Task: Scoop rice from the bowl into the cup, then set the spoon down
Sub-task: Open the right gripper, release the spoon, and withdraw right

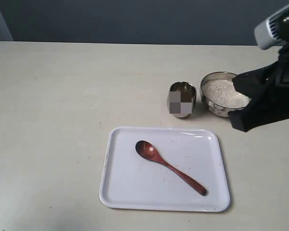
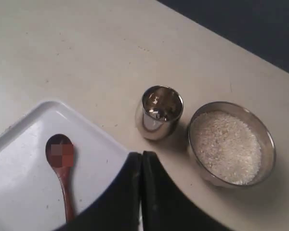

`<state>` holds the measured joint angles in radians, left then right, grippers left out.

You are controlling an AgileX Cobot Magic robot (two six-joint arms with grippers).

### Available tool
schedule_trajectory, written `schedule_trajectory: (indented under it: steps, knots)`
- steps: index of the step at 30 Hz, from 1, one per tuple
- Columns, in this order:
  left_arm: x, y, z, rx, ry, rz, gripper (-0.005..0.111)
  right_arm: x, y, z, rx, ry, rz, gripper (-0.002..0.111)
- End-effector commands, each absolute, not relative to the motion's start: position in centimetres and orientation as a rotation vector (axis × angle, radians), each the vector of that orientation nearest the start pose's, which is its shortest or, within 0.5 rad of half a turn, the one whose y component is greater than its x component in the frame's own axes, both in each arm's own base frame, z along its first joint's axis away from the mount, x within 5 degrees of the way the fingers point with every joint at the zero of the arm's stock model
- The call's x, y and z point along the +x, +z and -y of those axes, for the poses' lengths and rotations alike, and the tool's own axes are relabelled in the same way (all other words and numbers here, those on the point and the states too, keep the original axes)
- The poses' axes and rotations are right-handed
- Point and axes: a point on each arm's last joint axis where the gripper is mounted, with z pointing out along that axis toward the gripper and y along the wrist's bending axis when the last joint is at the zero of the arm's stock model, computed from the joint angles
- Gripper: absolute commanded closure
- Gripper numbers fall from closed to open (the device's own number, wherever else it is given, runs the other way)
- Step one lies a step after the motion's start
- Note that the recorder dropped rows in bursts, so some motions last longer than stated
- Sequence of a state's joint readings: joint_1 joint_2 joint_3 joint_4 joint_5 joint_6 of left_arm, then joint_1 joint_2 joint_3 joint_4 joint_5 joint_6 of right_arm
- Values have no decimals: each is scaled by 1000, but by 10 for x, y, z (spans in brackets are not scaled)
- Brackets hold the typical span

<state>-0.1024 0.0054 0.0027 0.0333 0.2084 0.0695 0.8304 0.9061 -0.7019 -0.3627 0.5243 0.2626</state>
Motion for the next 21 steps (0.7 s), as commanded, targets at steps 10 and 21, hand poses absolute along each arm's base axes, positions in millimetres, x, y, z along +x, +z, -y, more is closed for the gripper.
schedule_trajectory:
  steps: [10, 21]
  knots:
    - [56, 195, 5, 159, -3, -1679, 106, 138, 317, -90, -535, 46, -1984, 109]
    - [56, 195, 5, 161, -1, -1679, 106, 115, 296, -29, -186, 80, -1754, 109]
